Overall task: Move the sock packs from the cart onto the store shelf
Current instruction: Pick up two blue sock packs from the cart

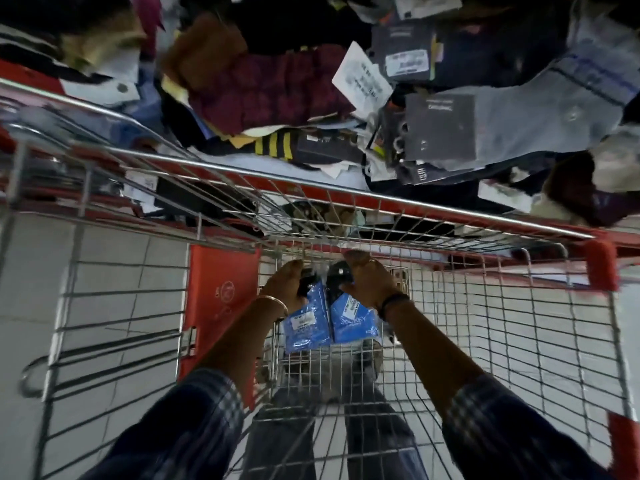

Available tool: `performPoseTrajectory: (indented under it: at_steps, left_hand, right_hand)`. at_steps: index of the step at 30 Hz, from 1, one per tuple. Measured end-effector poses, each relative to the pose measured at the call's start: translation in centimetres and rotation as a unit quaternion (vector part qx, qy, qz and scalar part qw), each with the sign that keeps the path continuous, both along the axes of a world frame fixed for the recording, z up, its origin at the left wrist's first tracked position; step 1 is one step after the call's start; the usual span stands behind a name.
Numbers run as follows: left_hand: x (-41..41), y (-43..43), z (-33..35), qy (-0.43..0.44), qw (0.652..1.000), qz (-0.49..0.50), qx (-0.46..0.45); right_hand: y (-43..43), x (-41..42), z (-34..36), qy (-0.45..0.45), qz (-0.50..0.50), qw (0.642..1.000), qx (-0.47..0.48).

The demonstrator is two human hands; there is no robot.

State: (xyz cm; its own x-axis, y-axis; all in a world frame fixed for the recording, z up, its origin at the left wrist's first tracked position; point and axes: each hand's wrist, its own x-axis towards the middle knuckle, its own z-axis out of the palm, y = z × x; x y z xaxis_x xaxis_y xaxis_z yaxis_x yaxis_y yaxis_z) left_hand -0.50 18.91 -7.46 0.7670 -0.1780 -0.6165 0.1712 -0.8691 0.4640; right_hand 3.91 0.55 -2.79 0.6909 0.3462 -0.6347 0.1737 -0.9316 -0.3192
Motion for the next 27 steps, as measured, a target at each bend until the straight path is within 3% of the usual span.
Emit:
performPoseTrajectory:
  at_steps: [3,8,13,21,27]
  left_hand:
    - [0.6,0.0,-1.8,0.000,1.000,-0.010,-0.006]
    - [2.0,0.2,-2.4,0.032,0.998,0.025,-0.053]
    - [2.0,0.0,-2.1,0.042,0.997,0.048,-0.039]
    - [1.0,-0.5,-1.6,-0.025,0.992,0.120,-0.020]
    - [-0.3,-0.7,0.2,-0.060,0.988,0.142,0.003]
  right_hand:
    - [0.8,1.3,-2.4,0.050,0.048,0.997,-0.023]
    - [1.4,2.3,-5.0,0.057,0.081,0.993,-0.065]
    - [1.5,2.0,-5.7,0.011,0.075,0.995,-0.062]
    - [1.2,-0.3,-4.0,-0.087,0.014,0.995,-0.050]
    - [-0.4,-3.9,-2.5,-0.104,0.003,0.992,-0.073]
